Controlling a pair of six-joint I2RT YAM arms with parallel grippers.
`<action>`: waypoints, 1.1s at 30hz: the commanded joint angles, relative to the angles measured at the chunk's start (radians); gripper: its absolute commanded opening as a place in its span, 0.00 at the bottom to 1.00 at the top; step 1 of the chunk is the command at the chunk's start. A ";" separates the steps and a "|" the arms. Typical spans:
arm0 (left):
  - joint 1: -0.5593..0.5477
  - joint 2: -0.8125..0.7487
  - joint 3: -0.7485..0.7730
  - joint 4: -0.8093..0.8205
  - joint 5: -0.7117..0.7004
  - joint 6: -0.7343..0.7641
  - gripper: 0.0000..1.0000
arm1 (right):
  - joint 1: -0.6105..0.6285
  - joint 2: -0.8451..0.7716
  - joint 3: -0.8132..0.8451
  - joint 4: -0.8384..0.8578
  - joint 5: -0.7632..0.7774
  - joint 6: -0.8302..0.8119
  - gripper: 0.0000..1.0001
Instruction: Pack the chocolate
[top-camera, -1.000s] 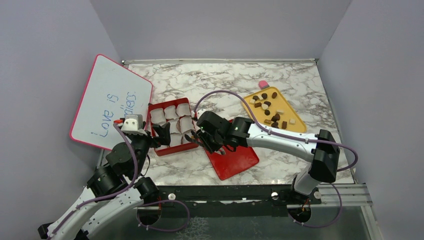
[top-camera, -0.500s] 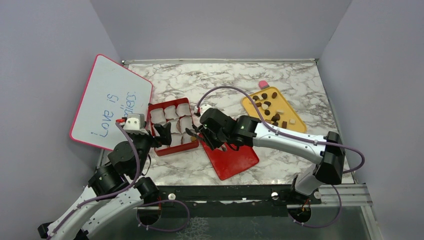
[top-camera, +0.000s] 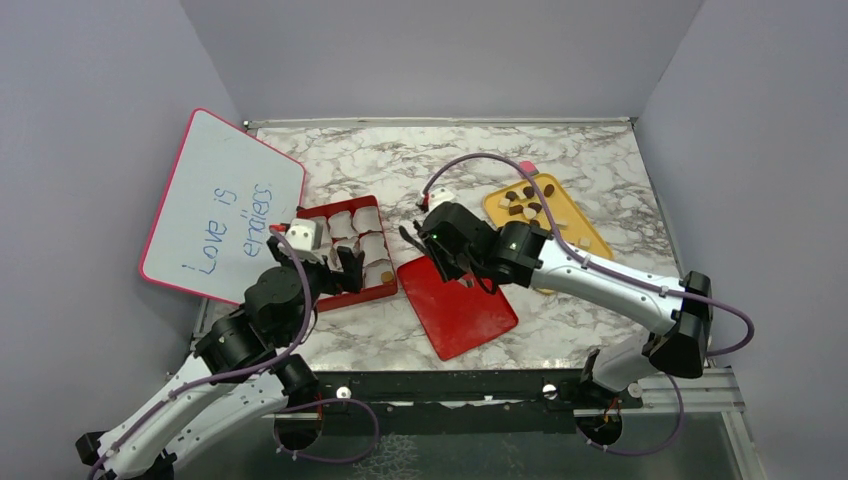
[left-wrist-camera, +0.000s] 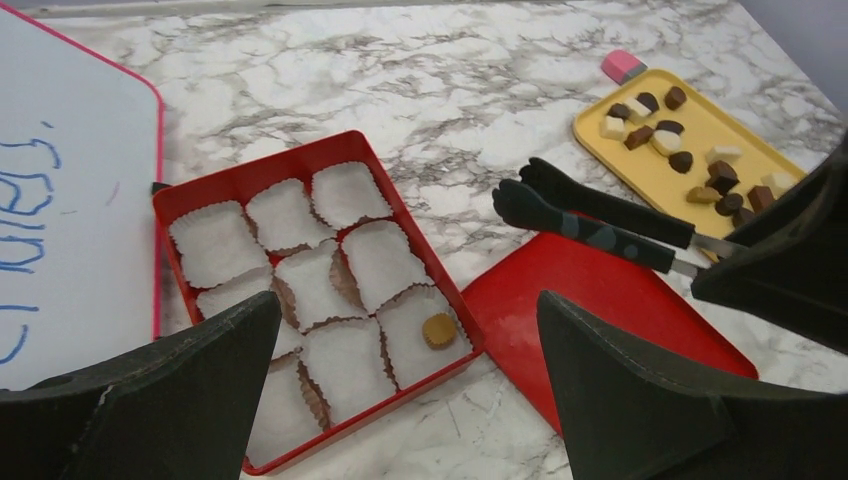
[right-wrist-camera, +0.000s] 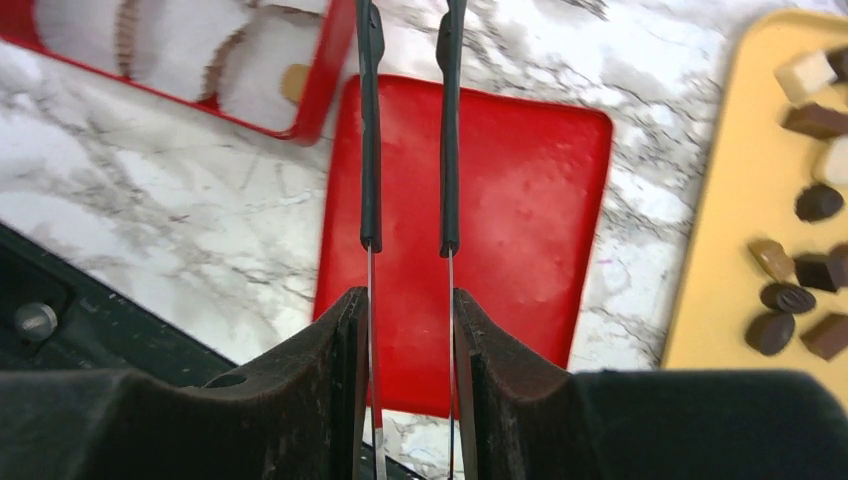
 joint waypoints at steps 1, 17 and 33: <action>0.006 0.045 0.042 0.004 0.150 -0.046 0.99 | -0.076 -0.052 -0.057 -0.065 0.052 0.043 0.37; 0.005 0.114 -0.009 0.001 0.275 -0.025 0.99 | -0.421 -0.226 -0.292 -0.131 0.043 0.127 0.39; 0.006 0.042 -0.019 0.007 0.275 -0.023 0.99 | -0.537 -0.249 -0.384 -0.120 0.061 0.145 0.41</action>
